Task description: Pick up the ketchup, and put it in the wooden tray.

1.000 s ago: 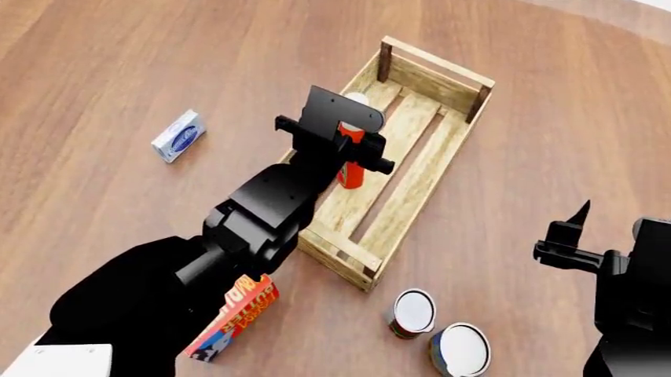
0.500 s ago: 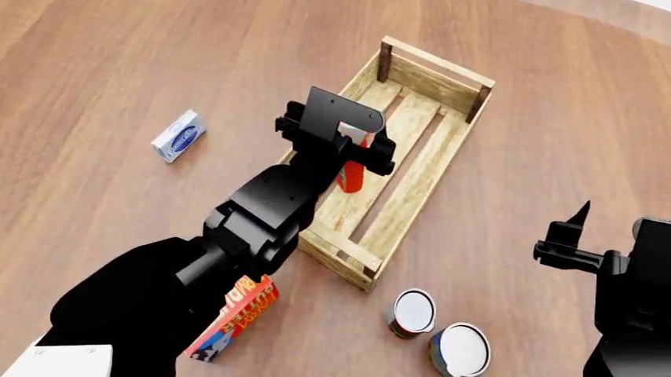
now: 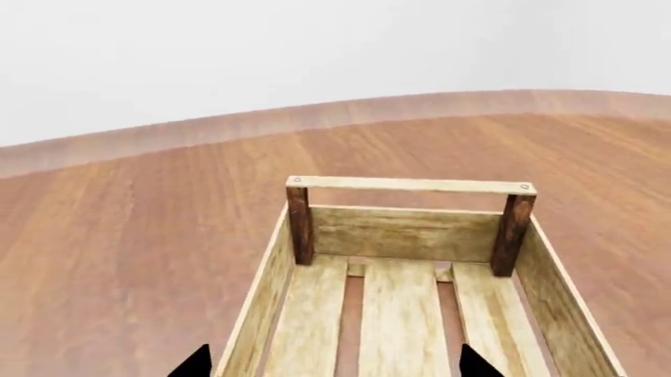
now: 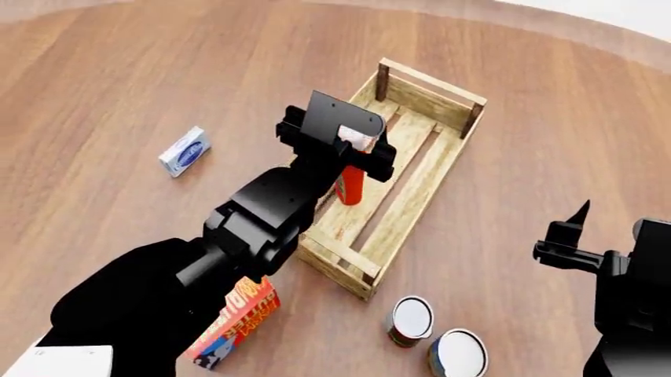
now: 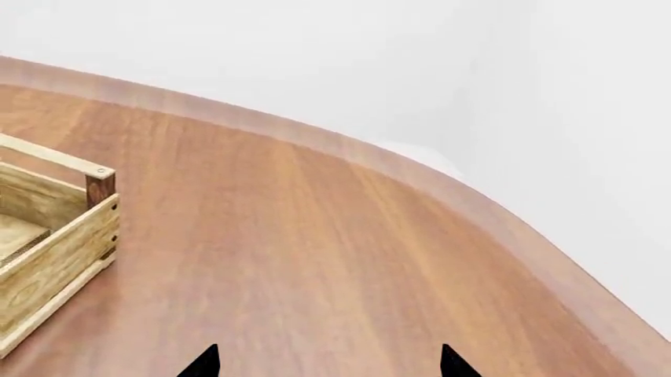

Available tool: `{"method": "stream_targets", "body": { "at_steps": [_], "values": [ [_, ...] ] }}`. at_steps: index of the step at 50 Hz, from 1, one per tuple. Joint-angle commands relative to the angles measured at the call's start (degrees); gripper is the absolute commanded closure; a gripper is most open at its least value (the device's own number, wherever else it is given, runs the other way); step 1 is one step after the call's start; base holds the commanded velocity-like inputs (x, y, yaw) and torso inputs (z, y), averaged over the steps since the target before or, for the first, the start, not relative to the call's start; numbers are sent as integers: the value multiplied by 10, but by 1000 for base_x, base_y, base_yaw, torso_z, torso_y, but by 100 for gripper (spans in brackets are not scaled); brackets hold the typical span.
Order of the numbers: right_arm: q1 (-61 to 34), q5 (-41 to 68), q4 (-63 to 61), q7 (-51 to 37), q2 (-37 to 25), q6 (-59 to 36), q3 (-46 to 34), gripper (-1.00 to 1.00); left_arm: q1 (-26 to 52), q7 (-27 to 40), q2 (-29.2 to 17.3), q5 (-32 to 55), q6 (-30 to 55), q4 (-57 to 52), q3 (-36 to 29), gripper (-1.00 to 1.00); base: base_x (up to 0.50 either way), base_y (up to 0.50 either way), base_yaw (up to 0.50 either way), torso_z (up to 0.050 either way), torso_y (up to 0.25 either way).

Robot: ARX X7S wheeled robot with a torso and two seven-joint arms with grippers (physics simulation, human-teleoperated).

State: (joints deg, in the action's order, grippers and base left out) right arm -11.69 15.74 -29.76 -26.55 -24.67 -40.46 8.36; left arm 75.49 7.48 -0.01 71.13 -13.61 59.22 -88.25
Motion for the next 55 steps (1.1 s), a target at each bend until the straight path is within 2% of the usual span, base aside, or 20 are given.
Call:
{"method": "stream_targets", "body": {
  "at_steps": [1, 26, 41, 45, 47, 48, 52, 55],
  "values": [
    [1, 0, 2, 1, 0, 8, -1, -100, 0, -5, 0, 2, 9, -2, 0, -100, 0, 0, 0, -28, 250],
    [7, -3, 9, 12, -5, 43, -6, -100, 7, -19, 0, 13, -6, 1, 0, -100, 0, 0, 0, -30, 250],
    [11, 6, 17, 34, -8, 77, -8, -100, -11, -17, -1, -1, -92, 38, 14, -100, 0, 0, 0, -30, 250],
    [13, 9, 20, 45, -11, 89, -10, -100, -22, 109, -135, -22, -99, -194, 0, -100, 0, 0, 0, -30, 250],
    [65, 10, -27, 37, -4, 85, -9, -100, -29, 157, -188, -33, -108, -280, -4, -100, 0, 0, 0, -30, 250],
    [100, 22, -70, 30, -7, 73, 19, -100, -33, 176, -213, -34, -112, -321, -3, -100, 0, 0, 0, -30, 250],
    [153, 75, -132, 39, -5, 63, 93, -100, -52, 230, -282, -39, -125, -423, -3, -100, 0, 0, 0, -30, 231],
    [111, 27, -101, 25, 0, 73, 23, -100, -73, 263, -328, -52, -136, -487, -9, -100, 0, 0, 0, -29, 186]
  ]
}}
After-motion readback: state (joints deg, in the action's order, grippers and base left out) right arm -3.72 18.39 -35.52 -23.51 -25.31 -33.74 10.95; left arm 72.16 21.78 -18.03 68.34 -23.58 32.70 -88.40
